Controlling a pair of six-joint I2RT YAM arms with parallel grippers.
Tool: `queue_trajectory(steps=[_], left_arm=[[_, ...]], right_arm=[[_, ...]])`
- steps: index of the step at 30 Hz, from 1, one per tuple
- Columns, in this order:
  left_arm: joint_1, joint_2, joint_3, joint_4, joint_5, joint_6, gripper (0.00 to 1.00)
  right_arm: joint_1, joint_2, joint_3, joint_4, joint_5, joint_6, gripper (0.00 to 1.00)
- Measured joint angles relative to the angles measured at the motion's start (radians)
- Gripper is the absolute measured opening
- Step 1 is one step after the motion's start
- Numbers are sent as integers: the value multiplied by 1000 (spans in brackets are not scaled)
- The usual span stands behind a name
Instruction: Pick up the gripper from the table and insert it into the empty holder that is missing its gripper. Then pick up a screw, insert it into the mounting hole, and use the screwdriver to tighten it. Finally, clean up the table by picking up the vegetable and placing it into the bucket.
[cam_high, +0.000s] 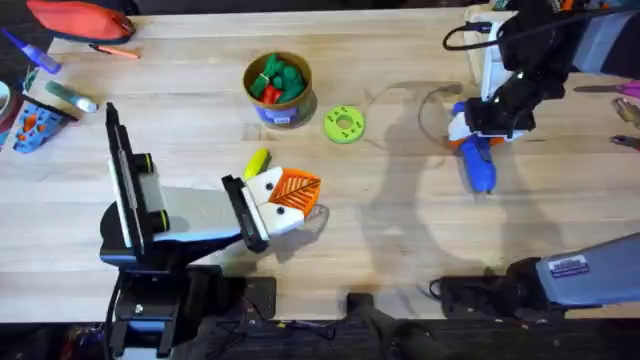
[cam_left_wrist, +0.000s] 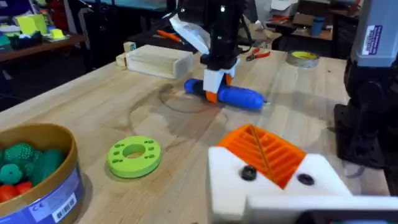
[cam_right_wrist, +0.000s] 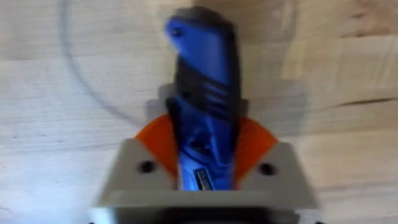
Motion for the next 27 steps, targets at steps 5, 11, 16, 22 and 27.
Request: queue_trajectory(steps=[5,11,16,22,27], left_arm=[[0,0,0,0,0,0,16],[0,0,0,0,0,0,16],[0,0,0,0,0,0,16],[0,0,0,0,0,0,16],[0,0,0,0,0,0,16]], right_arm=[[-6,-1,0,6,11,-7,961],[-7,-1,2,4,11,-25,974],[-7,0,17,-21,8,-52,974],[-6,0,28,-13,7,-83,992],[-6,0,28,23,7,-148,992]])
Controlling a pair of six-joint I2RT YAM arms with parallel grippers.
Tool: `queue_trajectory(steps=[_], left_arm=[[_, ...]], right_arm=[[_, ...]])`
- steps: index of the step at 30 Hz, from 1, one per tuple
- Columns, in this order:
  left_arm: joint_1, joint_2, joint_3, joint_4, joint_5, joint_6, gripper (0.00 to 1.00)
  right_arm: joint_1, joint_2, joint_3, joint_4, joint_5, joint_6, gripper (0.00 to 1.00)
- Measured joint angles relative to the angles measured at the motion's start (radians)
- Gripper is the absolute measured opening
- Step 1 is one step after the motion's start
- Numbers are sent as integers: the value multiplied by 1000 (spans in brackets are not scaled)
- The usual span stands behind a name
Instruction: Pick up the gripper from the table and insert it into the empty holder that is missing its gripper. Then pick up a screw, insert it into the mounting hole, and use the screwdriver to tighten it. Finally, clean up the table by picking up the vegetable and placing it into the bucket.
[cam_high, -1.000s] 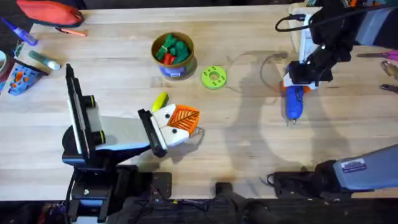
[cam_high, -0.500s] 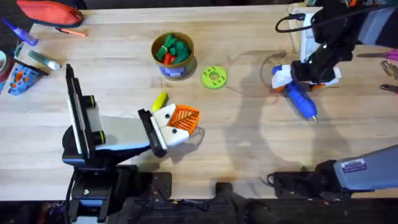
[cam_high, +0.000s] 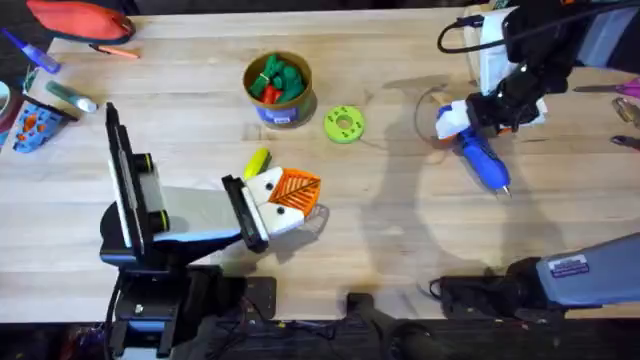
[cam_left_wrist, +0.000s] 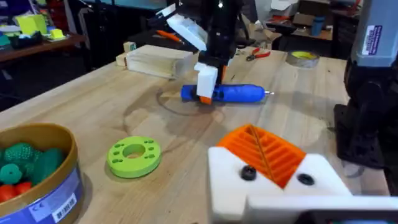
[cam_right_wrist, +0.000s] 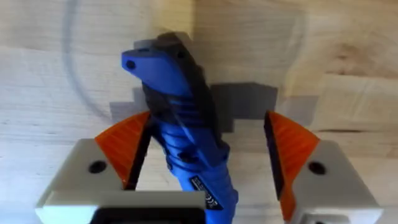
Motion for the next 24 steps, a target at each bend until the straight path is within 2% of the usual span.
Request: queue_trajectory(steps=[19,22,24], left_arm=[[0,0,0,0,0,0,16],[0,0,0,0,0,0,16],[0,0,0,0,0,0,16]], right_arm=[[0,34,12,16,-16,-35,959],[0,34,12,15,-22,-35,914],[0,34,12,13,-28,-37,828]])
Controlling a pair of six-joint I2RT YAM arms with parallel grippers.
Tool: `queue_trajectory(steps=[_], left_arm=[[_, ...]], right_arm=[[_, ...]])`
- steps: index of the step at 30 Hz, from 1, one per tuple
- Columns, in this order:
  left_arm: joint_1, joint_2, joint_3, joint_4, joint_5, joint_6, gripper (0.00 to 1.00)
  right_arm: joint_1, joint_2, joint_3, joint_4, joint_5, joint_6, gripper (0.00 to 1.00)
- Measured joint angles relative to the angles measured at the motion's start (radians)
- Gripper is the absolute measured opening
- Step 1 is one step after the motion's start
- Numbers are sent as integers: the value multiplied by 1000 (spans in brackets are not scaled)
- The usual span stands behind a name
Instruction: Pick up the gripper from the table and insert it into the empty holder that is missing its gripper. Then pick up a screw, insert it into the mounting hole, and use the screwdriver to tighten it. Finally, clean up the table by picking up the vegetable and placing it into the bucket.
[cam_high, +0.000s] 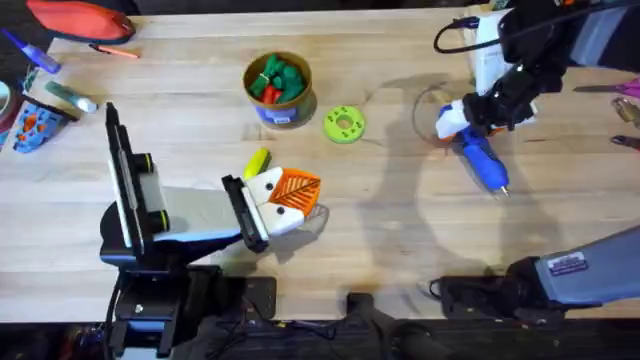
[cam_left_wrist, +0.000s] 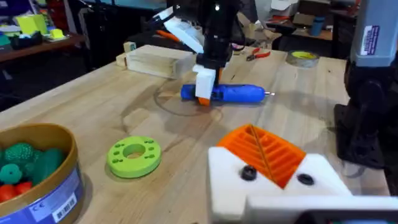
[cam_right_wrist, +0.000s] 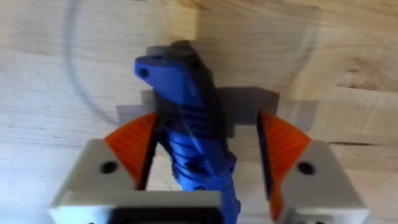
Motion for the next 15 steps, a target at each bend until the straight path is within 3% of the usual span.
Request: queue_trajectory(steps=[3,15], left_arm=[[0,0,0,0,0,0,16],[0,0,0,0,0,0,16]], right_arm=[[1,2,0,-2,-3,-1,636],[1,11,0,-5,-1,-6,75]])
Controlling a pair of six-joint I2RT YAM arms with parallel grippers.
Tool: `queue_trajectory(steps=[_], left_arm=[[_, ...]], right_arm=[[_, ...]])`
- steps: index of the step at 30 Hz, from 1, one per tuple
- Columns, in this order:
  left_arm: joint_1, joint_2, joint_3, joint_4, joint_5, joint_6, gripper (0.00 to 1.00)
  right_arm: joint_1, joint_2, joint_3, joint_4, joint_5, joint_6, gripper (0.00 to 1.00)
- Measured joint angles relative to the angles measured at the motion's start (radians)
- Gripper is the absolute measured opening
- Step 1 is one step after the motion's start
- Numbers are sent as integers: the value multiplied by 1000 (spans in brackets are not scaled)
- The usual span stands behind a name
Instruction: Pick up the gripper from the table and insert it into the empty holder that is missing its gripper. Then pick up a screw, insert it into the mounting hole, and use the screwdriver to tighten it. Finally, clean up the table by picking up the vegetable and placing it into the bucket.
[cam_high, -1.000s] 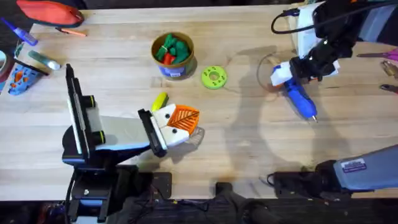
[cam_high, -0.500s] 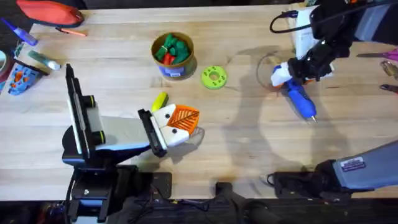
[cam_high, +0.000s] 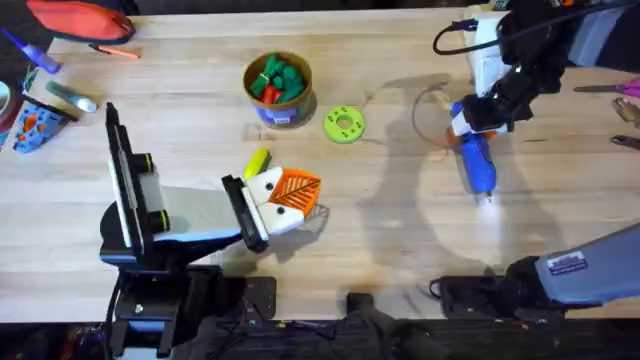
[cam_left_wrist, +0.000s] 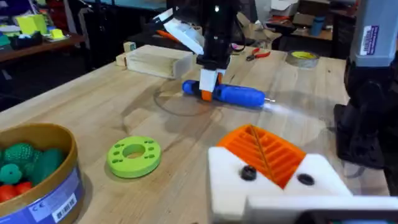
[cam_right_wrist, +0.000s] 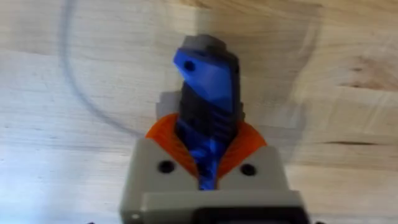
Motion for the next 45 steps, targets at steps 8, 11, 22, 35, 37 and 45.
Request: queue_trajectory(steps=[8,11,22,35,37,45], left_arm=[[0,0,0,0,0,0,16],[0,0,0,0,0,0,16],[0,0,0,0,0,0,16],[0,0,0,0,0,0,16],[0,0,0,0,0,0,16],[0,0,0,0,0,0,16]], right_arm=[[-1,2,0,1,0,1,20],[0,2,0,0,0,1,20],[0,-120,46,-70,0,2,20],[-1,-490,192,-63,-79,21,20],[-1,-544,194,-34,-122,21,20],[-1,-726,195,96,-346,21,20]])
